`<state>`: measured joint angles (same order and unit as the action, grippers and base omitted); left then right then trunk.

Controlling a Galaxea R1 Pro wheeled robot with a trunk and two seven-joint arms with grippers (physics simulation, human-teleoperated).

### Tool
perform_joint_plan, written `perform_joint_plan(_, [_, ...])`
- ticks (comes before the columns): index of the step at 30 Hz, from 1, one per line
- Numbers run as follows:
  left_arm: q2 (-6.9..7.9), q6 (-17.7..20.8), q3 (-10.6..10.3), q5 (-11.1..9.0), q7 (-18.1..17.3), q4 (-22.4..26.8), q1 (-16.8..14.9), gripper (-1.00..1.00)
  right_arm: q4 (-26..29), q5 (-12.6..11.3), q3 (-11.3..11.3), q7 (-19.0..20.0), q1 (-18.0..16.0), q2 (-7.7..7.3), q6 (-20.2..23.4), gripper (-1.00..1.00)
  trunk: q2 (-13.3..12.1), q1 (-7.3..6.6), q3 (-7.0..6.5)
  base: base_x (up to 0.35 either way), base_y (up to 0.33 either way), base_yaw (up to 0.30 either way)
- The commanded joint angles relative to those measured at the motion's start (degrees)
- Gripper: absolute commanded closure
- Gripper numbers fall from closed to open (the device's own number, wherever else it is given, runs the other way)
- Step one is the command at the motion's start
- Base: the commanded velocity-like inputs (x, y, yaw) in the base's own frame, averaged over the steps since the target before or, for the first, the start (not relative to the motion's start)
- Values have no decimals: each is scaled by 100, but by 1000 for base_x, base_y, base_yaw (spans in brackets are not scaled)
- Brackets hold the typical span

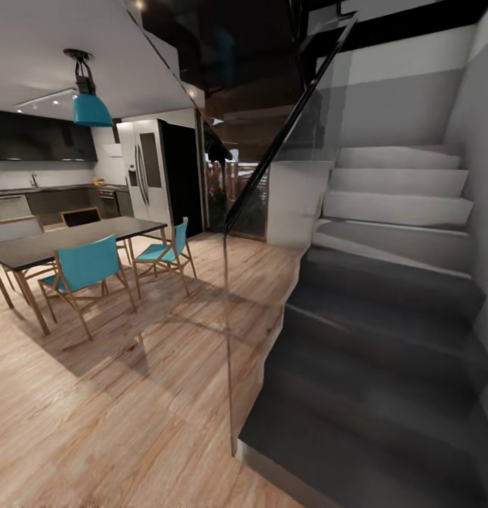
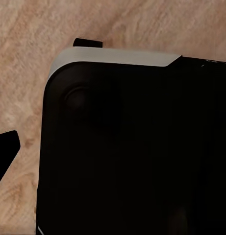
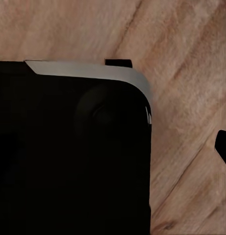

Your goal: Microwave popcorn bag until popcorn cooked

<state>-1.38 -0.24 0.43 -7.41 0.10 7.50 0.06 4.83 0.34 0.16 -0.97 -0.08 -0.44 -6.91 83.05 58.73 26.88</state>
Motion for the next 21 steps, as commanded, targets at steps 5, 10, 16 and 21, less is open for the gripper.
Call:
perform_joint_plan(5, [-2,-4,1,-59,8,6,2,-100,23,-5,8,-33,-1,12,-12,-100,3,0,5,0,0,274])
perform_joint_plan(10, [-1,-4,1,-59,8,6,2,-100,18,-13,27,-35,-1,14,-20,-100,3,0,5,0,0,274])
perform_joint_plan(16, [6,-6,5,-59,8,6,3,-100,7,-32,28,-26,-1,16,-12,-100,3,0,5,0,0,274])
perform_joint_plan(21, [6,-4,9,-59,8,6,3,-100,-24,-34,28,-28,-1,17,-12,-100,3,0,5,0,0,274])
